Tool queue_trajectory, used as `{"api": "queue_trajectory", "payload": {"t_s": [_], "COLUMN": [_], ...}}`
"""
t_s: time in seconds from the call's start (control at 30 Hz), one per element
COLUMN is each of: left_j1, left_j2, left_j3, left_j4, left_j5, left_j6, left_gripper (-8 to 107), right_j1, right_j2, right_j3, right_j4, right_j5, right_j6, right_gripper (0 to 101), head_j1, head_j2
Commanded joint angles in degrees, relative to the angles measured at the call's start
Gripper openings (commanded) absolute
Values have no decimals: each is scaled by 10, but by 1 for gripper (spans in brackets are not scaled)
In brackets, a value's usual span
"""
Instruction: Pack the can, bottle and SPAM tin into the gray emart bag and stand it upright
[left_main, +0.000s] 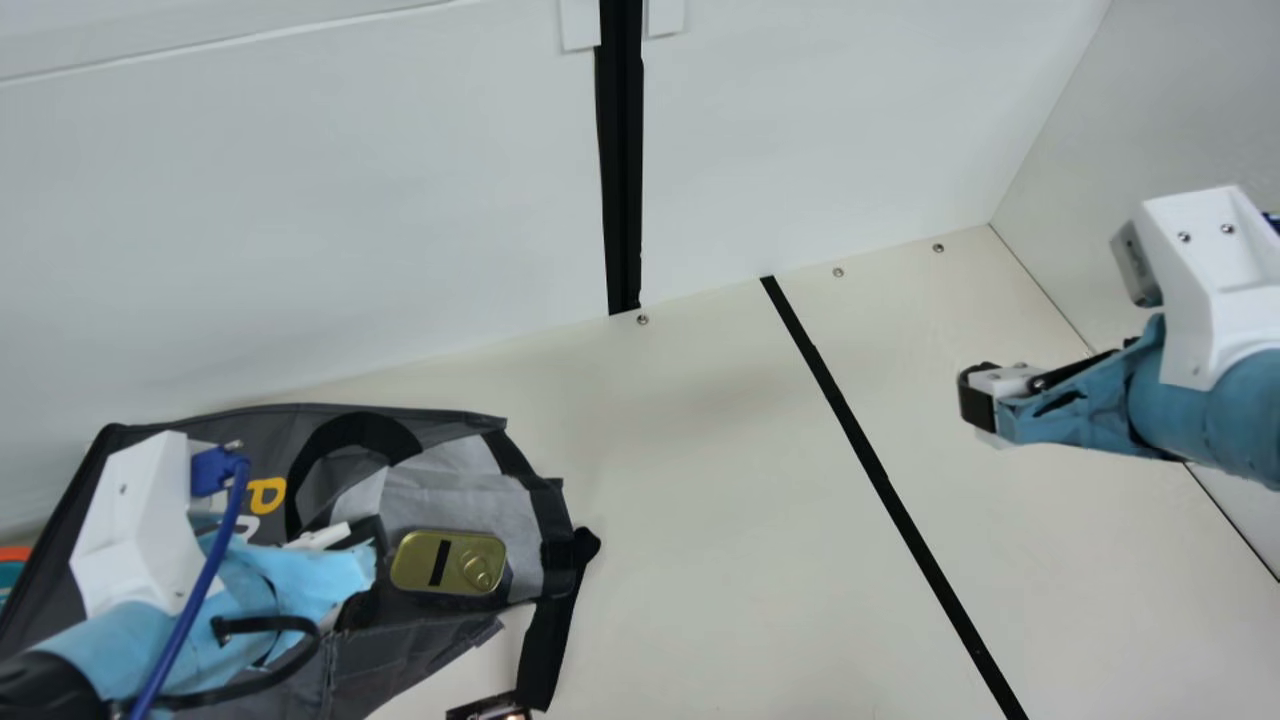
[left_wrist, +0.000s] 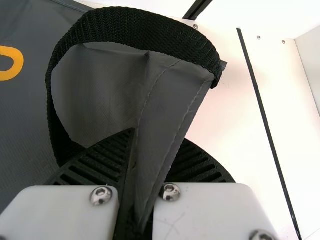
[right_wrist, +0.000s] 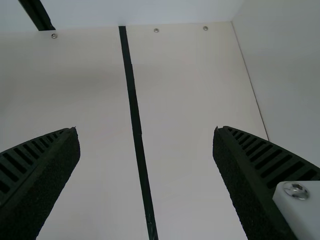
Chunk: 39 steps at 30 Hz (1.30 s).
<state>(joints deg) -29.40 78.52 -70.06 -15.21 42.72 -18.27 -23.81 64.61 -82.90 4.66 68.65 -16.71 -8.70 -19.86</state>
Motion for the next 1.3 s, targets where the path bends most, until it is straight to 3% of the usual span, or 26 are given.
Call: {"api": "queue_trajectory", "payload": {"t_s": [0.0,0.73,1.27], "left_j1": [0,0,0], "left_j2": [0,0,0], "left_j3": [0,0,0], "left_j4": [0,0,0], "left_j5": [0,0,0], "left_j6": [0,0,0], "left_gripper": [-8,-8,-8], "right_j1": [3,26,59], "right_j2": [5,68,115], "right_j3": [5,82,114], "right_j4": [9,119,177], "right_j5": [-7,-84,-118], "right_j6": [-8,-121,-184], "right_gripper": [95,95,95], "head_j1": [-13,-13,-13], "head_j2": [-1,-1,-1]}}
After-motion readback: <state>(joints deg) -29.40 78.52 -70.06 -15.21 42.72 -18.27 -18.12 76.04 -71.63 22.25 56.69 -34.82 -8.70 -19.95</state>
